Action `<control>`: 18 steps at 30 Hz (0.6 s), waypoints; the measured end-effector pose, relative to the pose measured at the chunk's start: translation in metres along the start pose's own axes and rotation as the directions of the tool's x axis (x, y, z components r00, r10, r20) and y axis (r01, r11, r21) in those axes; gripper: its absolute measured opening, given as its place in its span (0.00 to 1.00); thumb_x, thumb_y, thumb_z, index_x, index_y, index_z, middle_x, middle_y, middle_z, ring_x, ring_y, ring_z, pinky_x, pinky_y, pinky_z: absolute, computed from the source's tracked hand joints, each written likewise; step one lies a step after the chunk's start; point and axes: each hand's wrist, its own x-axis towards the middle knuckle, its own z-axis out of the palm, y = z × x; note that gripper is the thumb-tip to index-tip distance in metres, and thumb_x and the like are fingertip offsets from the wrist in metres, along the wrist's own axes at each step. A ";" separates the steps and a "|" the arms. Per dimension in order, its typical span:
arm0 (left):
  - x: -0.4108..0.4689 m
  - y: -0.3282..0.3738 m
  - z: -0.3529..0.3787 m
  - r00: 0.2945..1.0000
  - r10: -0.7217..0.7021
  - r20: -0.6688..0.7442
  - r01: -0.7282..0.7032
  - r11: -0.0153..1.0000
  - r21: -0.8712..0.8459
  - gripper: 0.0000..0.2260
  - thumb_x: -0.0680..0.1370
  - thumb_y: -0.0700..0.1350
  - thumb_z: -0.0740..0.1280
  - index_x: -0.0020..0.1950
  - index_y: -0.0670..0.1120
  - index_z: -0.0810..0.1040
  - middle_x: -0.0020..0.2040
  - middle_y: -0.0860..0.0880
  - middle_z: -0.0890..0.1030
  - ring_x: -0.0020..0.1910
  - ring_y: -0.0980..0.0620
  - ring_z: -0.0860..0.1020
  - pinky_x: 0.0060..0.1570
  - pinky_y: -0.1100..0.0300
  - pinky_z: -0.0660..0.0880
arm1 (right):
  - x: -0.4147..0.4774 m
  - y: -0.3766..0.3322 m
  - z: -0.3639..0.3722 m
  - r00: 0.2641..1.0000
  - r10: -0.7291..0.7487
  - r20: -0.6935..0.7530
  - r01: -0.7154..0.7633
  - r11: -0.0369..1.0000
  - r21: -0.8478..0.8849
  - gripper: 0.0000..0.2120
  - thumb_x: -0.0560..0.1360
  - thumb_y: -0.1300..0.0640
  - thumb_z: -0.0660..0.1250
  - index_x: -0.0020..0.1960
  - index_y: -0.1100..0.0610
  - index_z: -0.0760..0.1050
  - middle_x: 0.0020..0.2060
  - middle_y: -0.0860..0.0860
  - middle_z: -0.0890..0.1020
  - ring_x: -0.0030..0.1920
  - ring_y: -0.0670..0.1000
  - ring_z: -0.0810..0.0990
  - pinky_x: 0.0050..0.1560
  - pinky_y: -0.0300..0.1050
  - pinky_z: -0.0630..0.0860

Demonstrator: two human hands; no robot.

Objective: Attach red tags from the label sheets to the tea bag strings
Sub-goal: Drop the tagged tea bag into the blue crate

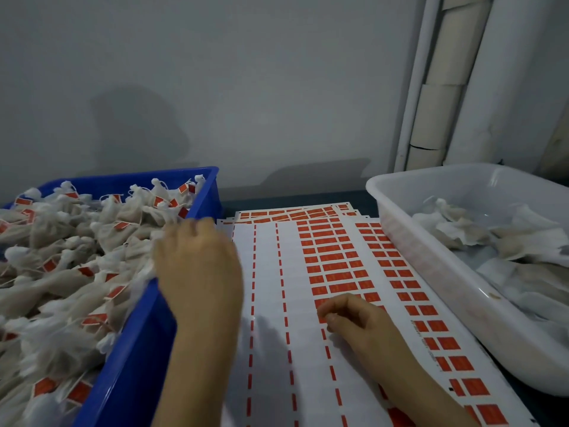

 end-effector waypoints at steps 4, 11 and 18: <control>-0.043 0.041 0.021 0.884 0.254 0.393 -0.193 0.963 -0.190 0.14 0.79 0.48 0.62 0.64 0.49 0.73 0.58 0.48 0.78 0.54 0.50 0.77 0.60 0.53 0.74 | -0.001 -0.003 -0.004 0.998 -0.026 -0.062 0.032 0.995 0.098 0.08 0.76 0.60 0.64 0.42 0.48 0.77 0.36 0.37 0.81 0.38 0.39 0.79 0.31 0.28 0.73; -0.097 0.069 0.070 0.584 0.208 0.785 -0.290 0.956 -0.037 0.33 0.76 0.67 0.53 0.76 0.56 0.47 0.78 0.43 0.46 0.76 0.37 0.45 0.68 0.33 0.50 | 0.000 -0.010 -0.018 0.977 -0.060 -0.207 0.098 0.979 0.178 0.08 0.75 0.61 0.65 0.42 0.49 0.78 0.34 0.40 0.82 0.34 0.43 0.80 0.31 0.29 0.74; -0.117 0.067 0.086 0.713 0.238 0.660 -0.327 0.945 0.011 0.39 0.73 0.72 0.49 0.76 0.55 0.41 0.78 0.45 0.41 0.76 0.38 0.41 0.68 0.32 0.43 | -0.017 -0.022 -0.010 0.991 -0.114 -0.074 0.115 0.993 -0.001 0.08 0.76 0.55 0.65 0.42 0.42 0.75 0.41 0.36 0.80 0.45 0.41 0.80 0.51 0.34 0.77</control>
